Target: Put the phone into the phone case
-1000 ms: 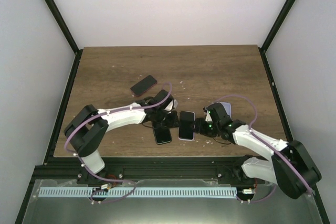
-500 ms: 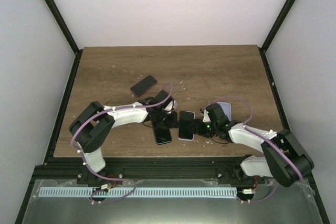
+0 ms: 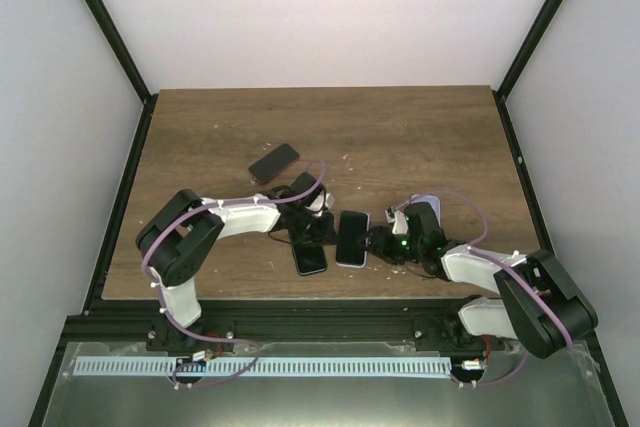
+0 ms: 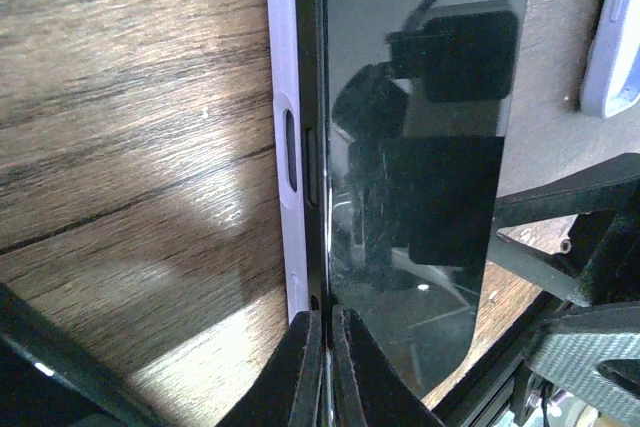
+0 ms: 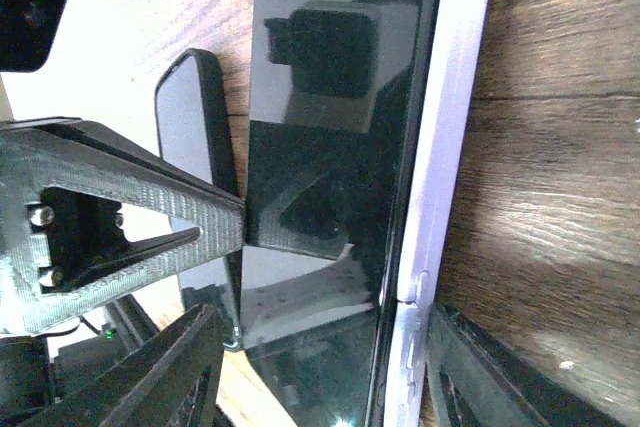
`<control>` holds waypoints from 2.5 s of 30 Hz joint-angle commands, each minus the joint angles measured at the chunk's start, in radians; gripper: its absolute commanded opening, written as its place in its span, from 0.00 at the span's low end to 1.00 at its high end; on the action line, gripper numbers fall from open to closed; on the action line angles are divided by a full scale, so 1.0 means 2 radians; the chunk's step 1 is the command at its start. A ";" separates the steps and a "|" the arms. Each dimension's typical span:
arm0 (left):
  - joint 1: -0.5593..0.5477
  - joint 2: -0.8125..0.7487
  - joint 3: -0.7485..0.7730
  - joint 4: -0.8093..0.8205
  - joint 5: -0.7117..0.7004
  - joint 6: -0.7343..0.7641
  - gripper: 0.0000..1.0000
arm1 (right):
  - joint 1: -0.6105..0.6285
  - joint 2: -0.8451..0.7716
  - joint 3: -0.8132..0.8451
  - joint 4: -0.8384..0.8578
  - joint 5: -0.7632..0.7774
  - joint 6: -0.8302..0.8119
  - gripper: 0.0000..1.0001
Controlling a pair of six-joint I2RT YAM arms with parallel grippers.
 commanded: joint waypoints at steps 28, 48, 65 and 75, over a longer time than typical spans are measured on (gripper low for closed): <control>0.001 -0.013 -0.017 -0.004 -0.014 0.003 0.11 | -0.011 0.068 0.029 0.029 -0.087 0.040 0.31; 0.078 -0.190 -0.063 0.029 0.018 -0.049 0.33 | -0.011 -0.022 0.013 0.079 -0.094 0.055 0.04; 0.189 -0.389 -0.102 0.010 0.198 -0.005 0.79 | 0.025 -0.092 0.116 0.143 -0.174 0.080 0.03; 0.189 -0.409 -0.140 0.103 0.250 -0.046 0.79 | 0.076 -0.010 0.166 0.281 -0.195 0.151 0.03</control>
